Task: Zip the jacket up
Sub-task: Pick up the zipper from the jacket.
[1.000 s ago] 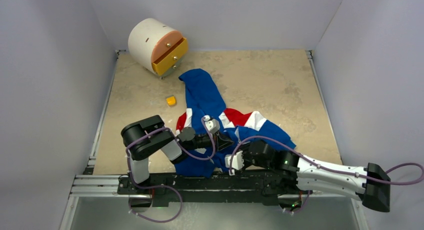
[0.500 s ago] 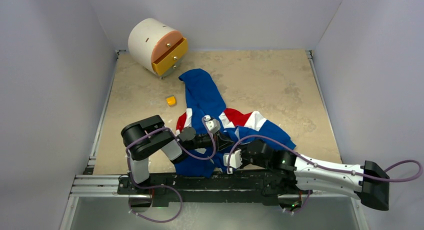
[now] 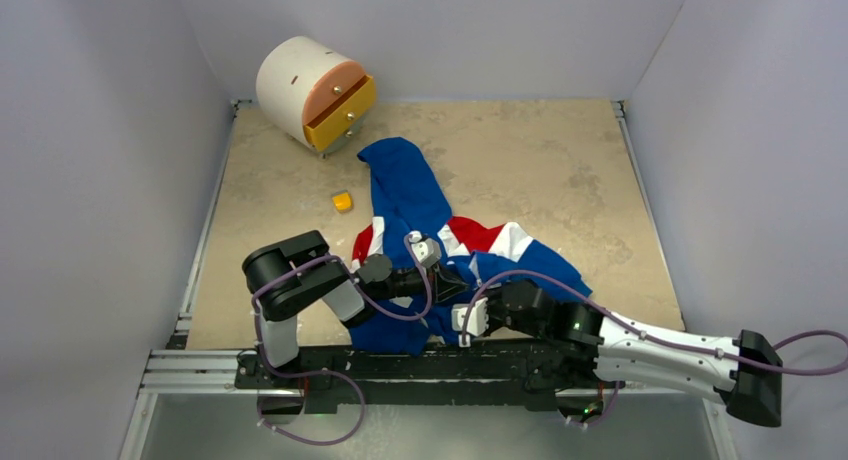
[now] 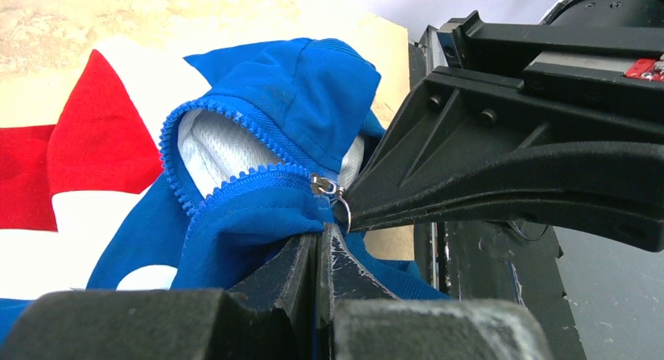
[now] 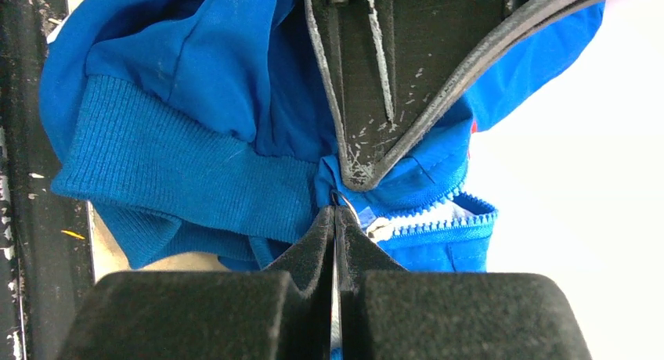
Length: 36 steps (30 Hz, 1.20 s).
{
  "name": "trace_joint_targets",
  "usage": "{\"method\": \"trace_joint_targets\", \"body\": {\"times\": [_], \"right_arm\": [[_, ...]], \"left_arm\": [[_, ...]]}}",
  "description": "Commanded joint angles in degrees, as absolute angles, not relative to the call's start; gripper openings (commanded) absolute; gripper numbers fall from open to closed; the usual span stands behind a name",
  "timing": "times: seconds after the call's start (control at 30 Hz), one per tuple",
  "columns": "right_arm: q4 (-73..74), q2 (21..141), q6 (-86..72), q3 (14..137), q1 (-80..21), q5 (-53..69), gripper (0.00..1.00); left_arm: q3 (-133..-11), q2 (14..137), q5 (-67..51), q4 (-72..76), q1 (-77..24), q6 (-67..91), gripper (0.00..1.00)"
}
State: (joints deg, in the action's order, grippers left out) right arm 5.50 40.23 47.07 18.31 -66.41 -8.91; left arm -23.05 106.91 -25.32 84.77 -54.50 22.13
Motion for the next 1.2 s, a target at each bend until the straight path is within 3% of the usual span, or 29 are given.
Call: {"method": "trace_joint_targets", "body": {"times": [0.0,0.97,1.07,1.17], "right_arm": [[6.41,38.81,45.92,20.94,-66.09,-10.25,0.00],[11.32,37.78,41.99,25.05,-65.48,-8.28,0.00],[18.03,35.25,42.46,26.88,-65.48,-4.83,0.20],[23.97,33.45,43.23,28.37,-65.48,-2.95,0.29]], "left_arm": [[-24.23,106.51,-26.42,85.91,-54.93,23.47,0.00],[-24.91,106.78,-26.19,84.91,-55.50,23.36,0.00],[-25.09,106.71,-26.19,84.82,-55.51,23.30,0.00],[-25.26,106.92,-26.19,84.81,-55.51,23.29,0.00]]}}
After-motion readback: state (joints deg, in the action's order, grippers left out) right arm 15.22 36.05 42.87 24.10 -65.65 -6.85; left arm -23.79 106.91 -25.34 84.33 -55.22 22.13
